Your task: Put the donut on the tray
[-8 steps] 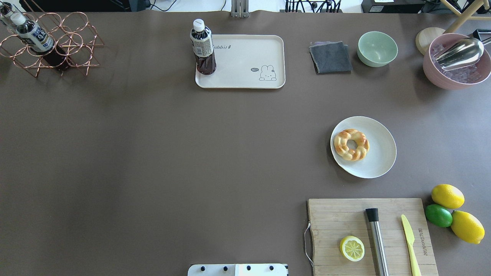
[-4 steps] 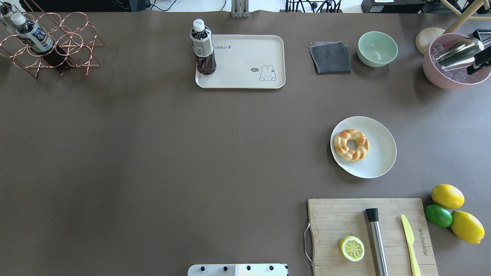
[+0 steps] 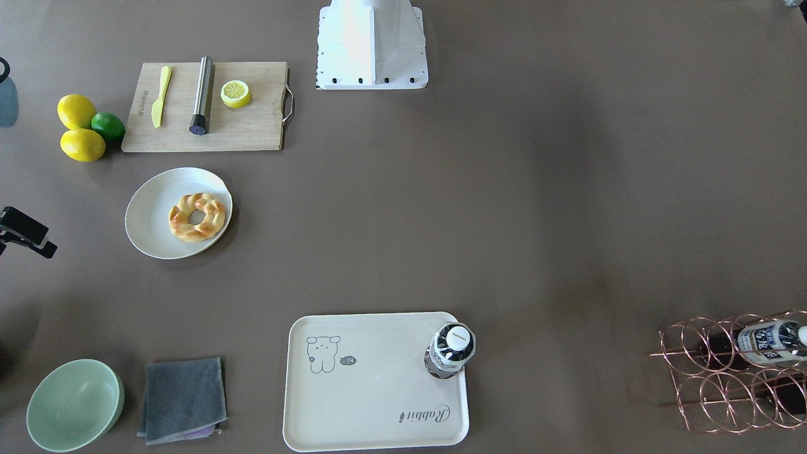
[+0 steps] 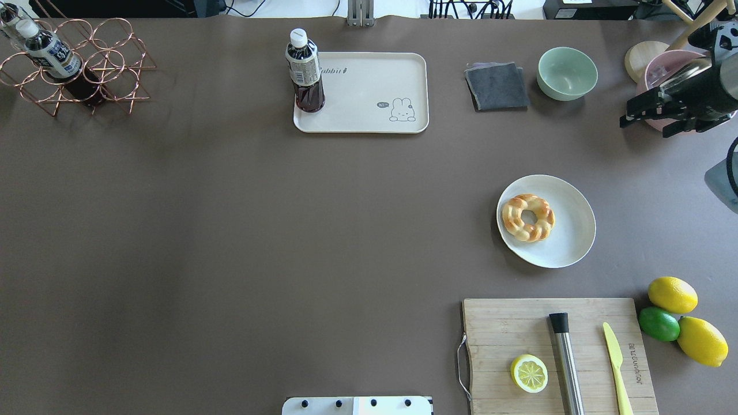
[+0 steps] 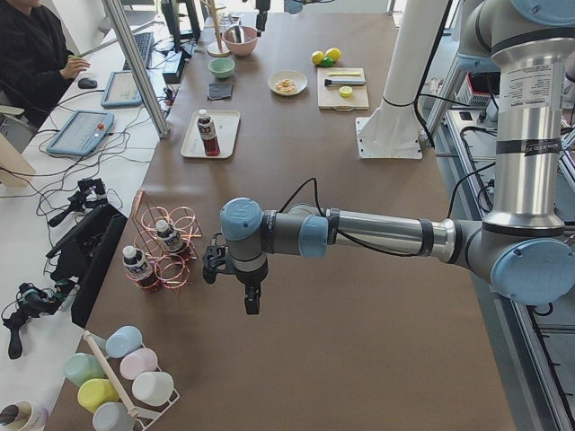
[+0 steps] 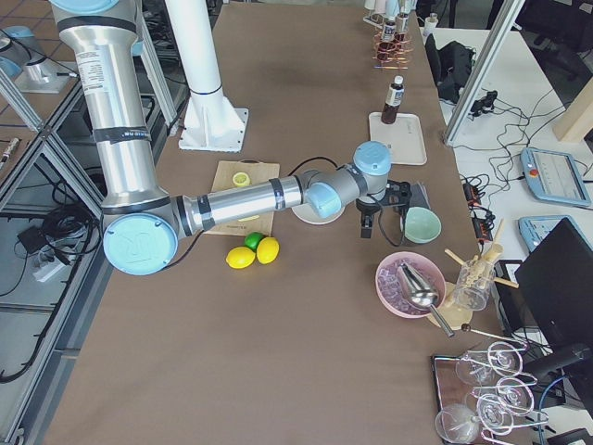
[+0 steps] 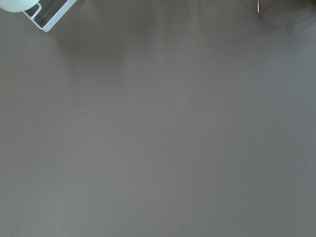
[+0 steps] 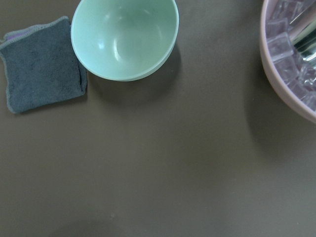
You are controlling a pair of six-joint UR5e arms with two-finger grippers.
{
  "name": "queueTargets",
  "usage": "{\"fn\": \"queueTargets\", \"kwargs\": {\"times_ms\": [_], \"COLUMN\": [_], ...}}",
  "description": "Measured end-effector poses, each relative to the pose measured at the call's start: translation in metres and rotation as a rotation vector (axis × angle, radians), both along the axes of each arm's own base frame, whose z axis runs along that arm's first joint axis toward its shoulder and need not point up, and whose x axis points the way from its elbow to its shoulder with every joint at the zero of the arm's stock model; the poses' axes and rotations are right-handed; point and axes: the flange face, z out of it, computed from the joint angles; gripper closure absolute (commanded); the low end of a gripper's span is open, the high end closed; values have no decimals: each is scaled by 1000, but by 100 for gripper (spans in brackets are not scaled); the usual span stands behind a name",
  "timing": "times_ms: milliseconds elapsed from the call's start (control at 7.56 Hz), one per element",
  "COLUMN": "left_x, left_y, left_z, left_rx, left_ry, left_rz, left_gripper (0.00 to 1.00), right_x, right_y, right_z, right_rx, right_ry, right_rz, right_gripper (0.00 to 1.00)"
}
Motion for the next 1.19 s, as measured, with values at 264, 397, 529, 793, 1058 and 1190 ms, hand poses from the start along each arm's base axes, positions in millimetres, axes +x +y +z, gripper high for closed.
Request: {"fn": "queueTargets", "kwargs": {"times_ms": [264, 397, 529, 793, 1058, 1190], "left_x": [0, 0, 0, 0, 0, 0], "left_y": [0, 0, -1, -2, -3, -4], "left_z": [0, 0, -1, -3, -4, -5], "left_rx": [0, 0, 2, 6, 9, 11], "left_ry": [0, 0, 0, 0, 0, -1], "left_rz": [-1, -1, -1, -1, -1, -1], "left_gripper": [2, 2, 2, 2, 2, 2], "right_x": [-46, -66, -82, -99, -111, -119], "right_y": [15, 24, 35, 69, 95, 102], "right_z": [-7, -6, -1, 26, 42, 46], "right_rx": [-26, -46, -65, -47, -32, -25], "right_ry": [-8, -10, -6, -16, -31, -22], "right_rz": [-21, -41, -62, -61, -61, -66], "right_gripper": [0, 0, 0, 0, 0, 2]}}
